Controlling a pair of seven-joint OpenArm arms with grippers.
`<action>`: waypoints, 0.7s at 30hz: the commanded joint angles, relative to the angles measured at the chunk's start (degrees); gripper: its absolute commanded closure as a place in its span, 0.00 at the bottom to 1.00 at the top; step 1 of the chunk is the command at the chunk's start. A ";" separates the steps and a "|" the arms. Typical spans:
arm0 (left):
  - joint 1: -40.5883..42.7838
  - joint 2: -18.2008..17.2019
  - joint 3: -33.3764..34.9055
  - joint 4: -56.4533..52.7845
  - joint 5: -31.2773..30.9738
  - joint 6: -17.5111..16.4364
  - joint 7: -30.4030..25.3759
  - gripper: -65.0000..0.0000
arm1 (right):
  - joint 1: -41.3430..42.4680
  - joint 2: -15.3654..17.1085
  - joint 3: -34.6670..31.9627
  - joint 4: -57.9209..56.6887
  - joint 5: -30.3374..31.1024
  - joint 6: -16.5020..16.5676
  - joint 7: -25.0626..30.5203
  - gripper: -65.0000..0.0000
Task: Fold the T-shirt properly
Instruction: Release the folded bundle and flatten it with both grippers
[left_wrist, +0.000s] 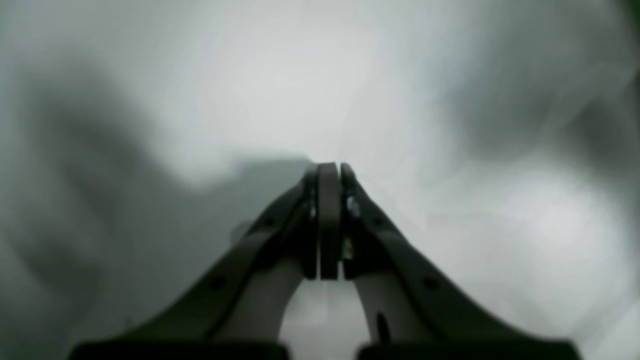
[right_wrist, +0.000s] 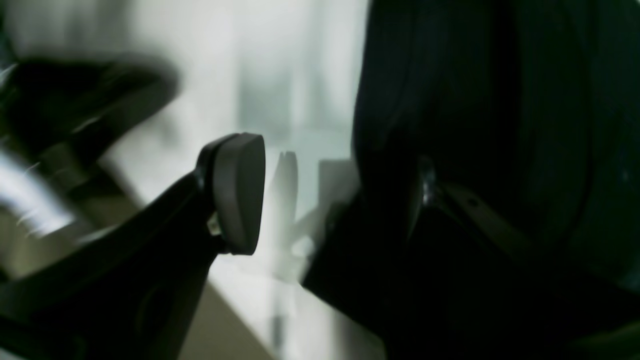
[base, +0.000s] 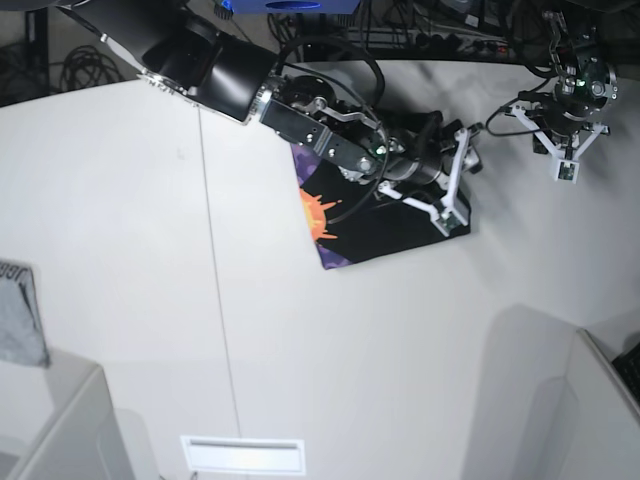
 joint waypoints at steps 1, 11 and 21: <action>-0.01 -0.77 -0.31 0.96 -0.19 0.19 -0.67 1.00 | 1.85 -0.70 -0.83 2.08 0.33 0.57 1.00 0.45; 0.08 -0.68 -0.31 0.87 -0.19 0.19 -0.76 1.00 | 0.88 6.07 5.50 16.67 0.33 0.57 -2.95 0.45; 2.45 2.13 -0.31 4.92 -2.92 -9.40 -0.67 1.00 | -8.00 16.35 22.47 25.11 0.33 0.57 -6.12 0.79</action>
